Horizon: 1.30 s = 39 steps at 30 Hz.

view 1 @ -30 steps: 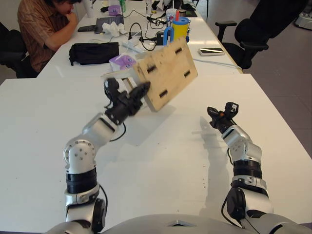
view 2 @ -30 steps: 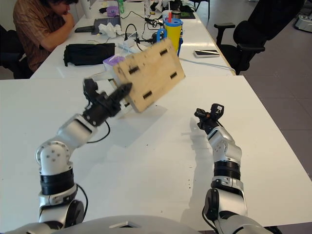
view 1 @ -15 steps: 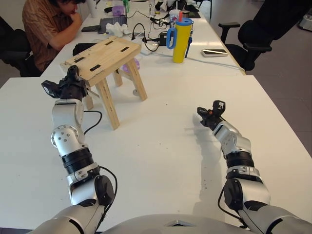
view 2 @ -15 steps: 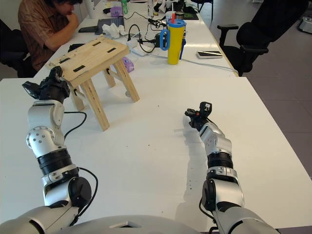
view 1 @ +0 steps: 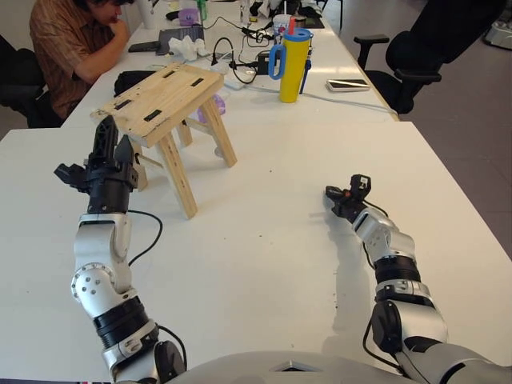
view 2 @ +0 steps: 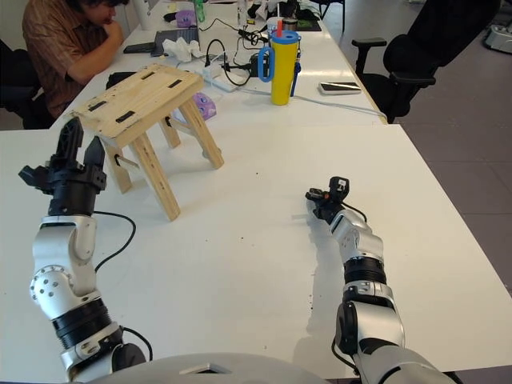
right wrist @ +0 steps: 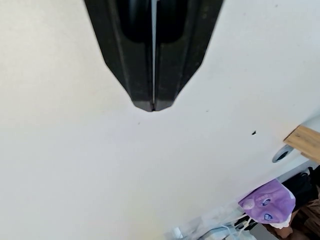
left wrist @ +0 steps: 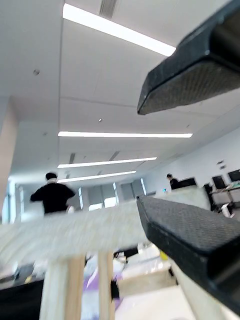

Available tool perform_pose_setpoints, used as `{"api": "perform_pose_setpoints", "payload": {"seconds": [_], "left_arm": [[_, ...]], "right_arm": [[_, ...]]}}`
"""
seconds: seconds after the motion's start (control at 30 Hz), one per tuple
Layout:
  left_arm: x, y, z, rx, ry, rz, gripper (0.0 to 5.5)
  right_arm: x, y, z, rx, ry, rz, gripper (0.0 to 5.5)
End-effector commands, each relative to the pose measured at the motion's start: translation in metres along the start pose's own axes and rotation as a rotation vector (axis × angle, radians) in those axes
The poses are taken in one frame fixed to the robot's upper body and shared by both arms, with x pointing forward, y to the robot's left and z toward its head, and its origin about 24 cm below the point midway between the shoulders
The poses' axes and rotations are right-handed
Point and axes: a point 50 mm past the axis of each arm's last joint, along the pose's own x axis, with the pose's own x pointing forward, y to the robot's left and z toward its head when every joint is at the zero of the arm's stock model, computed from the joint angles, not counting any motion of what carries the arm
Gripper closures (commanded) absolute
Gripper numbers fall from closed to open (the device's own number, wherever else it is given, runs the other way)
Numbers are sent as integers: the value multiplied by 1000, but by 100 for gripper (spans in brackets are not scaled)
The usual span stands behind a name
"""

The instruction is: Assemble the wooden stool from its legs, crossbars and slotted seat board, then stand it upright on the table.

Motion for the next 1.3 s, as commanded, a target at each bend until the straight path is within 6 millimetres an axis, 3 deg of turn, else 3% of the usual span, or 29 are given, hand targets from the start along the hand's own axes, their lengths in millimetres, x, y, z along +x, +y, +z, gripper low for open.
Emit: {"api": "perform_pose_setpoints", "payload": {"seconds": [0.03,0.1,0.17,0.23,0.4,0.5,0.6,0.63,0.67,0.7,0.77,0.8,0.9,1.0,1.03,1.2,1.3], "left_arm": [[-58,13,-19,152,462,0,251],[-95,31,-22,258,722,91,251],[-114,37,-27,305,933,86,251],[-100,44,-36,424,1014,24,251],[-37,63,-70,949,1063,-226,251],[-21,85,-67,1240,1168,-275,251],[6,117,-24,1622,1266,-184,251],[23,124,-1,1808,1276,-96,251],[43,127,33,2127,1300,62,251],[59,119,74,2457,1286,259,251],[77,78,140,2832,1123,617,251],[81,63,156,-2860,-1038,-713,251],[92,45,167,-2842,-894,-762,251],[93,55,156,-2893,-908,-736,251],[93,61,150,2908,920,717,251],[81,94,117,2641,817,577,251],[72,110,86,2275,555,489,251]], "right_arm": [[-4,-4,-9,-9,39,-15,550],[-5,-6,-8,-11,39,-19,550],[-7,-10,-9,-14,45,-29,550],[-7,-11,-10,-13,50,-32,550],[0,-3,-9,-43,64,-8,550],[5,5,-6,-68,72,25,550],[8,8,-6,-109,84,33,550],[9,9,-6,-124,88,37,550],[10,11,-6,-154,93,43,550],[11,14,-6,-167,96,54,550],[12,19,-7,-201,100,72,550],[12,20,-9,-206,103,77,550],[10,24,-16,-227,122,95,550],[10,26,-19,-232,127,100,550],[11,27,-19,-237,127,103,550],[12,34,-12,-239,78,129,550],[13,42,2,-268,-17,145,550]]}}
